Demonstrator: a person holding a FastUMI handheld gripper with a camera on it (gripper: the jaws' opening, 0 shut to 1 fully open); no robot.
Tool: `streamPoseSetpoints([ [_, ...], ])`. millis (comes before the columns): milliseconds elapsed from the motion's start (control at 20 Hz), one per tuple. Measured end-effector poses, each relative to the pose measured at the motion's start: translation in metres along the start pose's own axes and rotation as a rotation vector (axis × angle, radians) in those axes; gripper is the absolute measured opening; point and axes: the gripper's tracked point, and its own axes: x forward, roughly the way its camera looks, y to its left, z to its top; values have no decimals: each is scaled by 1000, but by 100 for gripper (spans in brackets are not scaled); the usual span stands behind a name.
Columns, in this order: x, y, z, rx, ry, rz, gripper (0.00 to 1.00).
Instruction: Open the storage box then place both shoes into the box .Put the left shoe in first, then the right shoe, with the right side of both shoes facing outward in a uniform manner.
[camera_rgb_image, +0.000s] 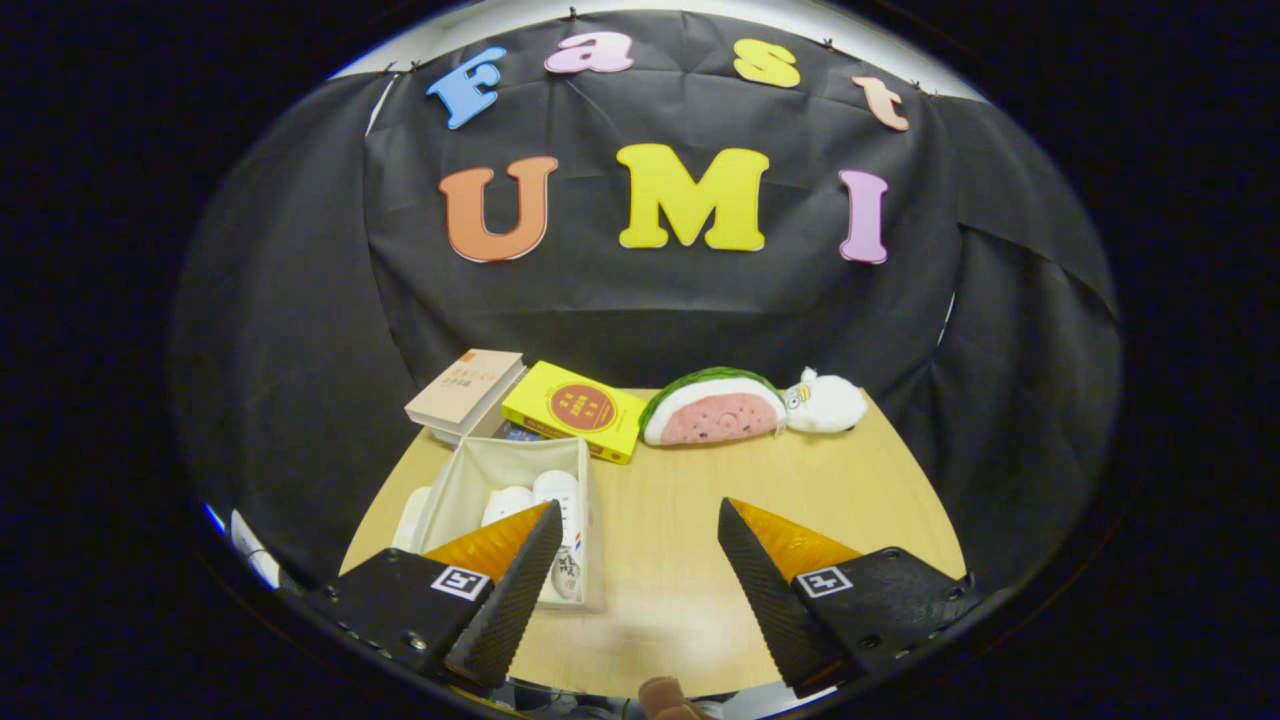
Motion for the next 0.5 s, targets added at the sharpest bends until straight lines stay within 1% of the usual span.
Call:
streamPoseSetpoints([
  [50,-11,-7,9,-1,-40,1,95],
  [150,-32,-27,30,-2,-145,-31,95],
  [300,-72,-49,46,-1,-268,-46,95],
  [400,-89,-60,53,17,-326,-61,95],
  [500,-101,-66,51,30,-347,-66,95],
])
